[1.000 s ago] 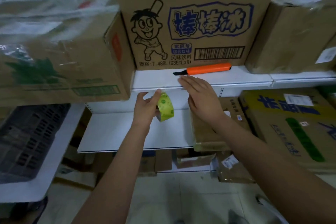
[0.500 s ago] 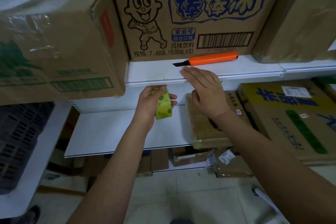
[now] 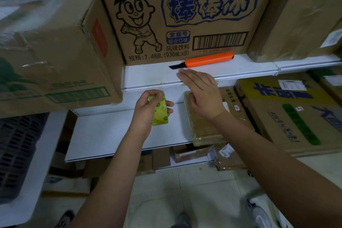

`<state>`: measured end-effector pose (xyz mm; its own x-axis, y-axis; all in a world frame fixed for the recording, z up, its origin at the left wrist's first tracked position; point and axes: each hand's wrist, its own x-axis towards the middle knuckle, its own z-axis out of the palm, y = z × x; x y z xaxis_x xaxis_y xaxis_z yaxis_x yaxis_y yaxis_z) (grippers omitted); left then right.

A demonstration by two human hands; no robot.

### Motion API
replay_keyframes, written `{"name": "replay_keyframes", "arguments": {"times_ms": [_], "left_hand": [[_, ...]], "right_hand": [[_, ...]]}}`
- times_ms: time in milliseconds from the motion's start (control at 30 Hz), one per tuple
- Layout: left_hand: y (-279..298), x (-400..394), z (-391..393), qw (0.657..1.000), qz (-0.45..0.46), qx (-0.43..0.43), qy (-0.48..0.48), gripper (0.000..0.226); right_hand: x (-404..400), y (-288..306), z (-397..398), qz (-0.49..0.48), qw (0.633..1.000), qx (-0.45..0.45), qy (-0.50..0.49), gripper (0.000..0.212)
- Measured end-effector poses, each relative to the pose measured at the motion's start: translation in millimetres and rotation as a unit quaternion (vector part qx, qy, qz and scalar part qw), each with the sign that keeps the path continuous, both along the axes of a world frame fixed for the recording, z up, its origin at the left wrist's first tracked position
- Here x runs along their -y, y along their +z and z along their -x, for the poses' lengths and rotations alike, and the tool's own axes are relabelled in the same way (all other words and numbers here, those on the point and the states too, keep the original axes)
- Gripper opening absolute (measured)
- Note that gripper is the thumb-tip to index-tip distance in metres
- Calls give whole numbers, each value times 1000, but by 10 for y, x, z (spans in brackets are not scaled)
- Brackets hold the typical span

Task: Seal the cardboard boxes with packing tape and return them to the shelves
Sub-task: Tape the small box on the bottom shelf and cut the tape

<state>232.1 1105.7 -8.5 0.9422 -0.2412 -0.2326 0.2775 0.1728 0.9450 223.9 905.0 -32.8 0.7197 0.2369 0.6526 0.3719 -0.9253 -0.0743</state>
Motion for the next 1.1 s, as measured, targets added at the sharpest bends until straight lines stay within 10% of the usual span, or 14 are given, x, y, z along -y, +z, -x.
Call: {"name": "replay_keyframes", "arguments": {"times_ms": [400, 900, 1100], "left_hand": [[37, -61, 92, 1000, 4, 7, 2, 15], [762, -205, 87, 949, 135, -285, 7, 19], [988, -507, 583, 970, 4, -224, -98, 12]], "right_hand": [[-135, -27, 23, -33, 999, 24, -26, 63], [326, 662, -313, 5, 984, -163, -71, 36], [99, 584, -277, 7, 982, -137, -126, 36]]}}
